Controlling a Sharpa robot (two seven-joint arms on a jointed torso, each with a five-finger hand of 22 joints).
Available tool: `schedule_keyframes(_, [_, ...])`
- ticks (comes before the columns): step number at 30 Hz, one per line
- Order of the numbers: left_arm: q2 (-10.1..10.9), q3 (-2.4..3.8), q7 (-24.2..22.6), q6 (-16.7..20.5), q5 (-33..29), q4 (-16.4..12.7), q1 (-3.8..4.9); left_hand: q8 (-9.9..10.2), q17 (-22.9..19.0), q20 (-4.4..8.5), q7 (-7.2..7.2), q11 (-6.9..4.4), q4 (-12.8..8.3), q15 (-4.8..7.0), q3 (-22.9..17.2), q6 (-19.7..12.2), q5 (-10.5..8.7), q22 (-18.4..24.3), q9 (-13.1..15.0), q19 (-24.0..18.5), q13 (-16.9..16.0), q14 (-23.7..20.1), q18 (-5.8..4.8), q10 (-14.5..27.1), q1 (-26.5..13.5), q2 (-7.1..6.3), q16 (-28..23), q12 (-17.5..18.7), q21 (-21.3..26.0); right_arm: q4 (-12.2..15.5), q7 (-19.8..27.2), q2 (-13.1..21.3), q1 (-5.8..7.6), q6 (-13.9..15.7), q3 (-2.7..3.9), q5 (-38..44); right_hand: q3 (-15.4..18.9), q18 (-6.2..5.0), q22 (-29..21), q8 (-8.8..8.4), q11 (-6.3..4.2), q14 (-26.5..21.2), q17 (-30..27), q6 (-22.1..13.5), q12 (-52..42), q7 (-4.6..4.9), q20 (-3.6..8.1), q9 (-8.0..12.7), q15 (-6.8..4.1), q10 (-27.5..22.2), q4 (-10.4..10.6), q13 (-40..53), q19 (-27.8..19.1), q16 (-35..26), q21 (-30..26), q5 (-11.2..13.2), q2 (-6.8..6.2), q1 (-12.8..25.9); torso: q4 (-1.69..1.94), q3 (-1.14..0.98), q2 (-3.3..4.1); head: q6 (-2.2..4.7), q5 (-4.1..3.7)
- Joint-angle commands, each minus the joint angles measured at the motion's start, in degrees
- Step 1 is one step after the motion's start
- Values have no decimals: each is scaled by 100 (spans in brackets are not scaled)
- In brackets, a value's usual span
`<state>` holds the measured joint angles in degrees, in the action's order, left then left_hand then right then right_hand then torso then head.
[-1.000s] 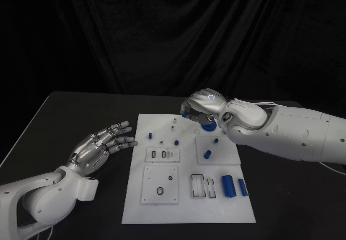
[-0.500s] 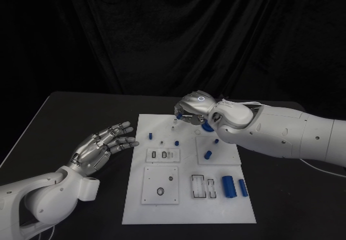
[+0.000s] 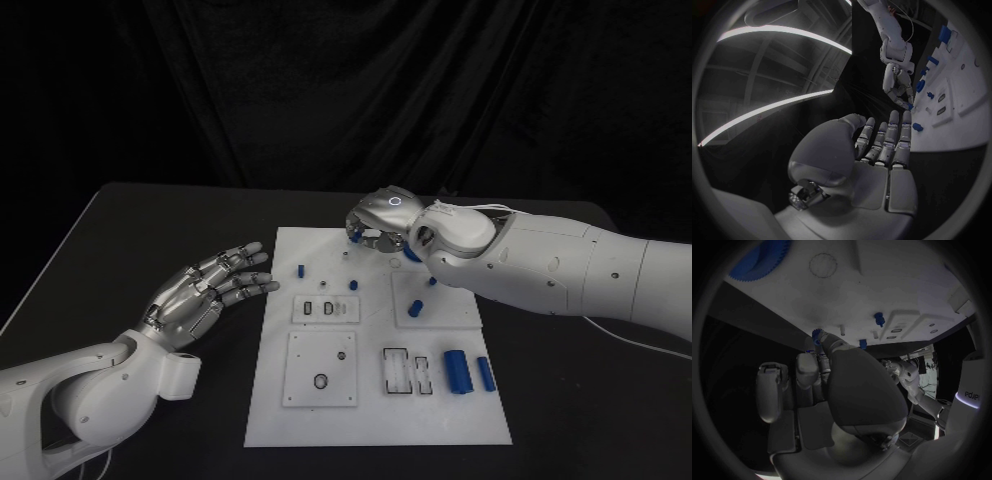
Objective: Assemble the parts on the task board
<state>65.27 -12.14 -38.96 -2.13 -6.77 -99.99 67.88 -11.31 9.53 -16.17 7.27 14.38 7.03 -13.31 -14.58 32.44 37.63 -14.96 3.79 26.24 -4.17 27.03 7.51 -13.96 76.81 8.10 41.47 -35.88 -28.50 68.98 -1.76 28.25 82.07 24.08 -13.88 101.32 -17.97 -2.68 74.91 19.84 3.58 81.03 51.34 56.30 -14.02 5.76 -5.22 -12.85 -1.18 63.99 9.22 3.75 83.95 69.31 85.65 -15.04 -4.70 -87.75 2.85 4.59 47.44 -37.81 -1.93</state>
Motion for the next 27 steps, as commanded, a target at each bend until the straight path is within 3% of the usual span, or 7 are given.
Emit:
schedule_keyframes(1, [-10,4,-623,-81,-17,-9,1,38,-8,-1,4,49,6,2,-32,-19,14,5,-7,-33,-4,-48,-50,-8,-49,11,13,-27,21,-38,41,-31,-29,-112,5,11,-29,62,761,-26,2,6,-6,-28,36,9,-15,7,30,32,-3,9,48,-14,11,7,2,41,-4,6,-3,-7,-3])
schedule_keyframes(24, [-39,4,-577,-93,-17,20,1,41,-13,-3,17,60,-3,-2,-53,-27,10,9,-7,-47,-4,-58,-53,-6,-62,18,15,-31,28,-161,42,-161,-50,-206,17,-259,-55,49,718,-132,39,-20,-41,-90,174,38,-45,-20,65,40,-13,18,8,-48,-22,59,1,55,-16,4,-8,-19,-21])
schedule_keyframes(27, [-44,4,-570,-95,-17,23,1,41,-13,-3,17,60,-3,-2,-53,-27,10,9,-7,-47,-4,-58,-53,-6,-62,18,15,-31,28,-202,-7,-195,-50,-310,17,-261,-72,34,664,-303,100,-60,-99,-296,312,26,-78,11,113,-83,4,10,-39,-95,-62,113,-24,86,-16,3,-7,-16,-28])
